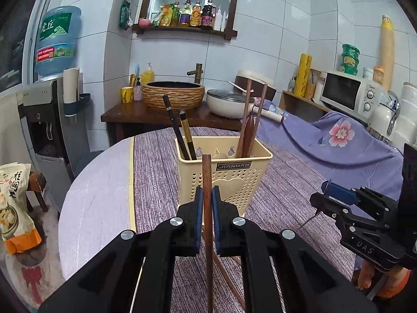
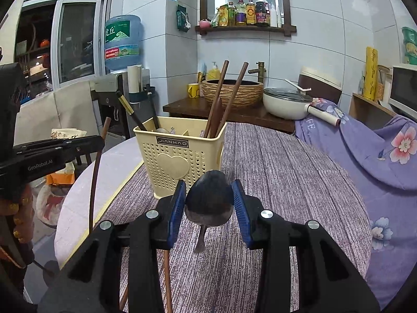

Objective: Organize utensils
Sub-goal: 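Lift the spoon and the chopstick up over the cream basket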

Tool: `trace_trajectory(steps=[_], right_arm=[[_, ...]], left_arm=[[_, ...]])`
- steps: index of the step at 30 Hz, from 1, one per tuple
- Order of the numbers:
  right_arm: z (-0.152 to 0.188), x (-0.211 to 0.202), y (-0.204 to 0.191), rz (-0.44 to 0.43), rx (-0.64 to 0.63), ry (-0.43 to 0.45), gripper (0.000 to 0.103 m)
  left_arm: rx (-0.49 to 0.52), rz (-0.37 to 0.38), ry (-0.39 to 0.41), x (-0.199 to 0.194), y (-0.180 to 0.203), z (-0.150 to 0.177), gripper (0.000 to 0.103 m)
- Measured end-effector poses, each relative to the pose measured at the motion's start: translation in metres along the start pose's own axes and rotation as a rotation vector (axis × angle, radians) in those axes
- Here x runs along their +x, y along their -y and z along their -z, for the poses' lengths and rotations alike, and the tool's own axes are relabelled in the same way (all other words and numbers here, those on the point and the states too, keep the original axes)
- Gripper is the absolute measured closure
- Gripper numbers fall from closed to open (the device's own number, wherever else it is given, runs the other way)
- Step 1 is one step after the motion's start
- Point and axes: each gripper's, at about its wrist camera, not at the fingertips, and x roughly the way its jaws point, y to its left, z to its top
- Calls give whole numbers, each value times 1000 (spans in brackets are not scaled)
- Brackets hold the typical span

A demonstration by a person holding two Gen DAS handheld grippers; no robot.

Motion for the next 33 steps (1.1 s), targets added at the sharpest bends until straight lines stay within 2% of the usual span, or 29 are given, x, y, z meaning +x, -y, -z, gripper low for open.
trace_trajectory(steps=[4, 23, 29, 33], right_arm=[[-2, -3, 0, -42, 26, -8, 66], [-27, -9, 0, -120, 15, 7, 66], [-47, -12, 5, -152, 28, 20, 66], [-74, -16, 7, -154, 20, 63, 66]], left_arm=[[1, 7, 25, -11, -3, -5, 96], [-8, 77, 72, -36, -6, -27, 96], [19, 110, 107, -49, 3, -52, 96], [58, 103, 179, -65, 14, -82, 96]])
